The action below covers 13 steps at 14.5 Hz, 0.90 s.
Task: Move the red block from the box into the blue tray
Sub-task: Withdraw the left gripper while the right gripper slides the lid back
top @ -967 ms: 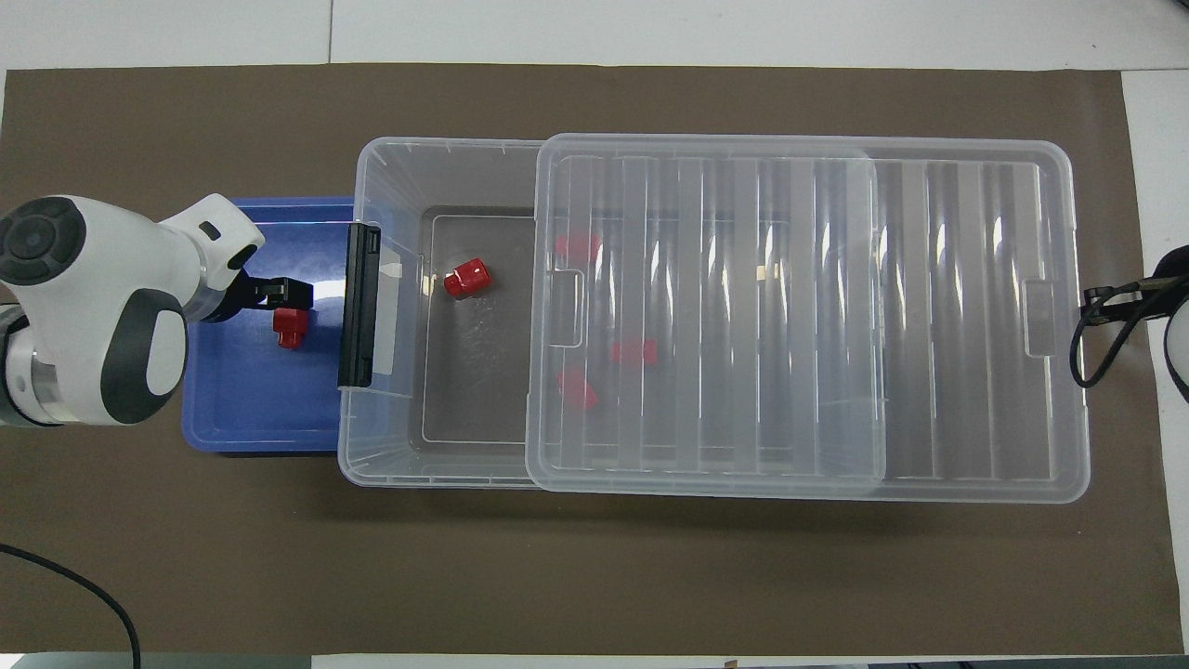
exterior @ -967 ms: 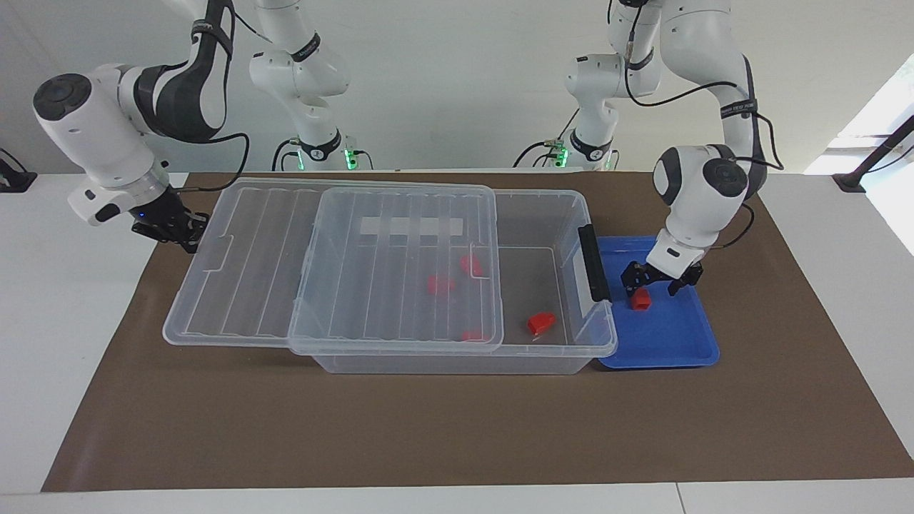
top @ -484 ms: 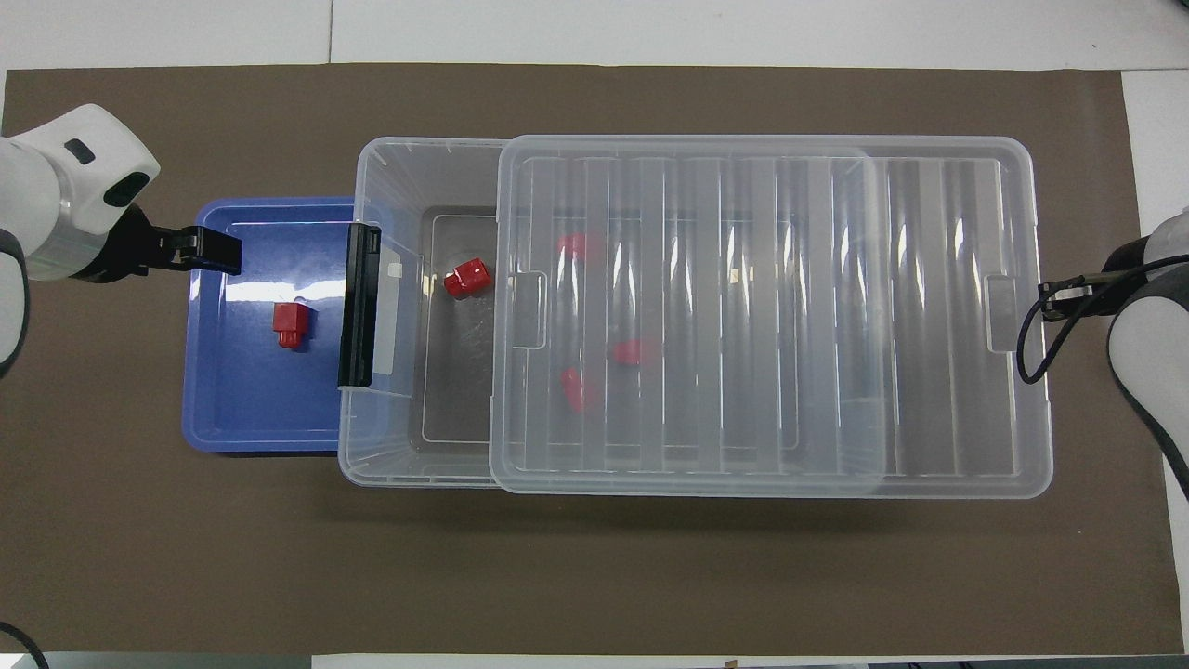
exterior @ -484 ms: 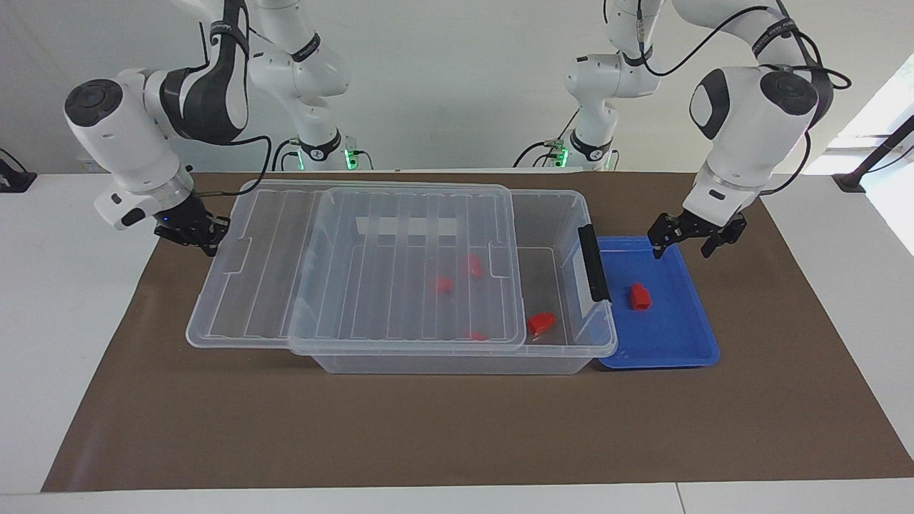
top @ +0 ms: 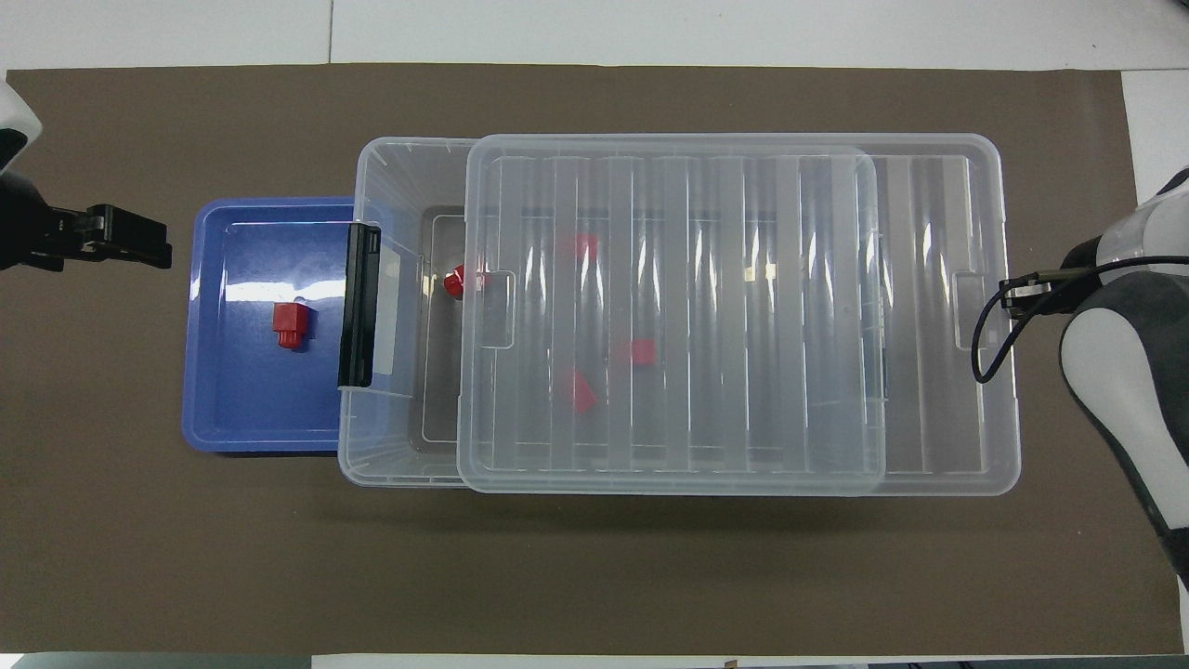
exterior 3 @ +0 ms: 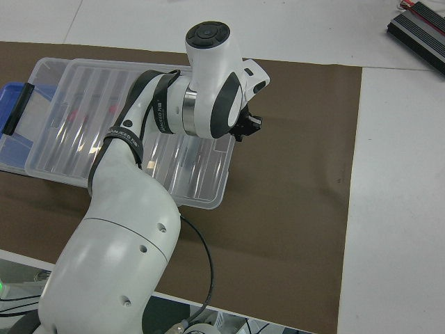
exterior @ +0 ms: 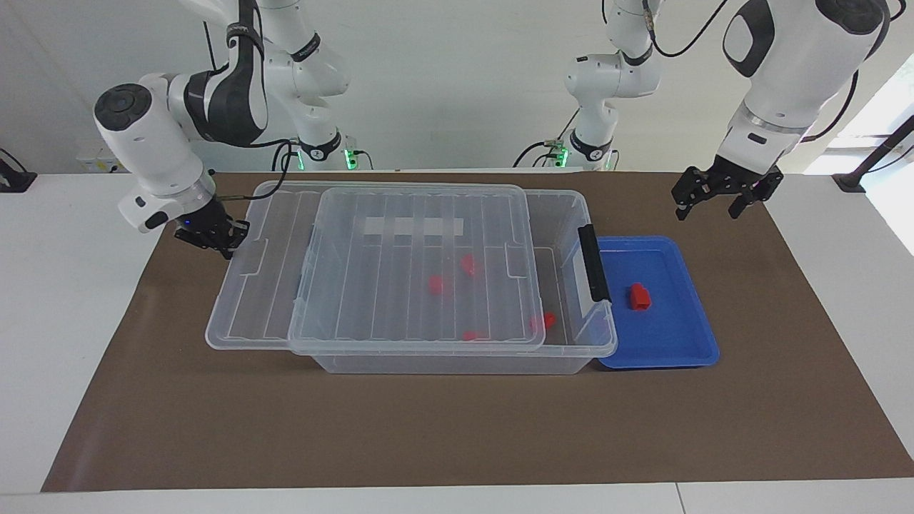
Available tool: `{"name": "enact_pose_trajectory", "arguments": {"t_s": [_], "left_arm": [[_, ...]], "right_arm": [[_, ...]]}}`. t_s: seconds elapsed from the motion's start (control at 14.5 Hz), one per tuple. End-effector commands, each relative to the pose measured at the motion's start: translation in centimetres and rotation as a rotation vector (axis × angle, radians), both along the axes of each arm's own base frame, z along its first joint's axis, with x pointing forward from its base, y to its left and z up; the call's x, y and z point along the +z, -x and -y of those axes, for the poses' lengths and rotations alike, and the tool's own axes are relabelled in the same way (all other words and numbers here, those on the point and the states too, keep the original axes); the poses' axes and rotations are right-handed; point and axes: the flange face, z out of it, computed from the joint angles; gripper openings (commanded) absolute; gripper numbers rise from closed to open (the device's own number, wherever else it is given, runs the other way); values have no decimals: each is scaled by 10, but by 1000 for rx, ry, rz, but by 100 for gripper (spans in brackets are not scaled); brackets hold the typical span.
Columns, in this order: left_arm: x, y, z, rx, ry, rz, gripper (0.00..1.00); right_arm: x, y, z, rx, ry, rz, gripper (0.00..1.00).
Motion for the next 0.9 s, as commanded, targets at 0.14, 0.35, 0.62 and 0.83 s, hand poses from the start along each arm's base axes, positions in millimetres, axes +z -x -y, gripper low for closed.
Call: {"name": "enact_pose_trajectory", "arguments": {"t_s": [0.14, 0.35, 0.62, 0.83], "left_arm": [[16, 4, -17, -19, 2, -29, 100], [22, 13, -26, -44, 3, -23, 100], [20, 16, -27, -36, 3, -28, 100], [22, 26, -23, -41, 4, -8, 100]], "right_arm": [[-6, 6, -21, -26, -3, 18, 0], [-6, 5, -36, -34, -2, 25, 0], [-6, 5, -48, -41, -1, 28, 0], [-6, 5, -58, -49, -1, 33, 0]]}}
